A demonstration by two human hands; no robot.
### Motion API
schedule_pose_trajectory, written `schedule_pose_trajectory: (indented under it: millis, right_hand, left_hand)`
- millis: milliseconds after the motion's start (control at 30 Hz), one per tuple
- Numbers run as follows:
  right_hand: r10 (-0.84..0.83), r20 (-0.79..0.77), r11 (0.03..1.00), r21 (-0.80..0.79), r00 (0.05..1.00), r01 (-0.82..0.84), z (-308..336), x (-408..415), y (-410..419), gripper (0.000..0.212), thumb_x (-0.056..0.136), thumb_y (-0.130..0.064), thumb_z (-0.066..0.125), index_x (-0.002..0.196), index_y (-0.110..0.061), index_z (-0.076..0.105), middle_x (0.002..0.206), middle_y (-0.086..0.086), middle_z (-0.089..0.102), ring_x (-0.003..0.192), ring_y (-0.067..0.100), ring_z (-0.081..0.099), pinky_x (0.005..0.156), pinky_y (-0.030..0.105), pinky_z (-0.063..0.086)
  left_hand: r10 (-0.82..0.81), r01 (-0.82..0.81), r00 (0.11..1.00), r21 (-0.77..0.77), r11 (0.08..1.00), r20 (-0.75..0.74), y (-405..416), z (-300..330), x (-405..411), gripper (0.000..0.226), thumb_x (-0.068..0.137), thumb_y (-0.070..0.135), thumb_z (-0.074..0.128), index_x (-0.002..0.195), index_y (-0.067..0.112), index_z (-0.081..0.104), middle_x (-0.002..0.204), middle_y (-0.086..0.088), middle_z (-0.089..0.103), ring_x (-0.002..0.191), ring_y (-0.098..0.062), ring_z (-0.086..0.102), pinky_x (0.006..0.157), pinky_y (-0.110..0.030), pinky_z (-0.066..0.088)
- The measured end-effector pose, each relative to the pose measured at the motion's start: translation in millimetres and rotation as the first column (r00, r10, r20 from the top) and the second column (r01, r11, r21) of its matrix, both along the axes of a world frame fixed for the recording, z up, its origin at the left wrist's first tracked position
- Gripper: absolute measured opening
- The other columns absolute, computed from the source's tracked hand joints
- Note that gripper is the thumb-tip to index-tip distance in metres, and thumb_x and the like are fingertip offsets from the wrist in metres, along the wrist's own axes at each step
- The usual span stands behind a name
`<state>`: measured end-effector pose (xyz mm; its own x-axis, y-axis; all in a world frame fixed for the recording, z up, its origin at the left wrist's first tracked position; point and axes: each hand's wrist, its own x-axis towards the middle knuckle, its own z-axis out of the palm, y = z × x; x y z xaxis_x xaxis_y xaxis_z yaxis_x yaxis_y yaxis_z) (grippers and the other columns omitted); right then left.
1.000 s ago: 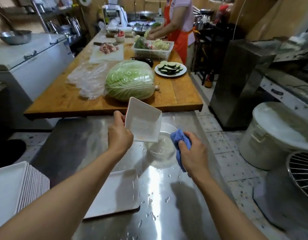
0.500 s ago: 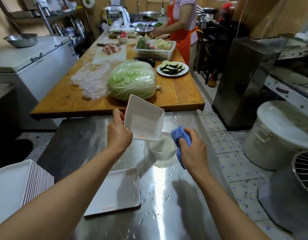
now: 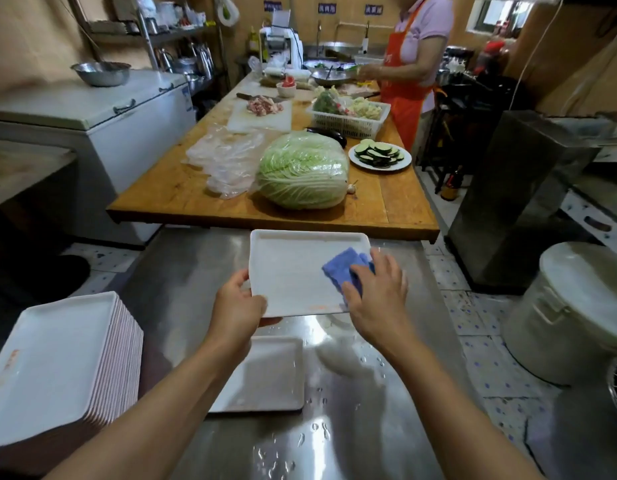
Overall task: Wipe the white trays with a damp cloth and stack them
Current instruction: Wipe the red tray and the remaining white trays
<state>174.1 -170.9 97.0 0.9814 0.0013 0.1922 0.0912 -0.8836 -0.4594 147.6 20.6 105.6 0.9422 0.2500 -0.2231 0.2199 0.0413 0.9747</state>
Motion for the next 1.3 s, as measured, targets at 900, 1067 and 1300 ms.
schedule_pose_trajectory:
  millis: [900, 1067, 1300]
  right_hand:
    - [0.468, 0.225, 0.857, 0.119, 0.855, -0.501, 57.0, -32.7, 147.8, 0.033, 0.089, -0.011, 0.055, 0.121, -0.013, 0.059, 0.136, 0.002, 0.042, 0.122, 0.018, 0.037, 0.102, 0.036, 0.034]
    - [0.606, 0.172, 0.762, 0.158, 0.777, -0.628, 53.5, -54.9, 135.1, 0.023, 0.089, -0.011, 0.057, 0.111, -0.013, 0.061, 0.125, 0.0, 0.051, 0.115, 0.013, 0.04, 0.1, 0.03, 0.036]
    - [0.611, 0.172, 0.762, 0.136, 0.773, -0.633, 47.0, -72.4, 121.9, 0.022, 0.085, -0.016, 0.065, 0.106, -0.011, 0.062, 0.115, -0.001, 0.054, 0.11, 0.015, 0.044, 0.097, 0.027, 0.035]
  left_hand:
    - [-0.028, 0.044, 0.985, -0.097, 0.994, 0.168, 70.0, 22.7, -65.7, 0.036, 0.096, 0.003, 0.045, 0.11, 0.034, 0.058, 0.062, 0.01, 0.058, 0.063, -0.008, 0.058, 0.061, -0.03, 0.056]
    - [-0.026, 0.053, 0.986, -0.163, 0.985, 0.167, 79.2, 26.5, -64.9, 0.027, 0.1, 0.011, 0.041, 0.114, 0.023, 0.061, 0.098, -0.002, 0.07, 0.087, -0.015, 0.068, 0.06, -0.029, 0.055]
    - [-0.016, 0.053, 0.984, -0.205, 0.977, 0.177, 76.3, 28.2, -58.0, 0.027, 0.099, 0.01, 0.041, 0.111, 0.02, 0.062, 0.1, -0.005, 0.071, 0.084, -0.022, 0.07, 0.059, -0.031, 0.056]
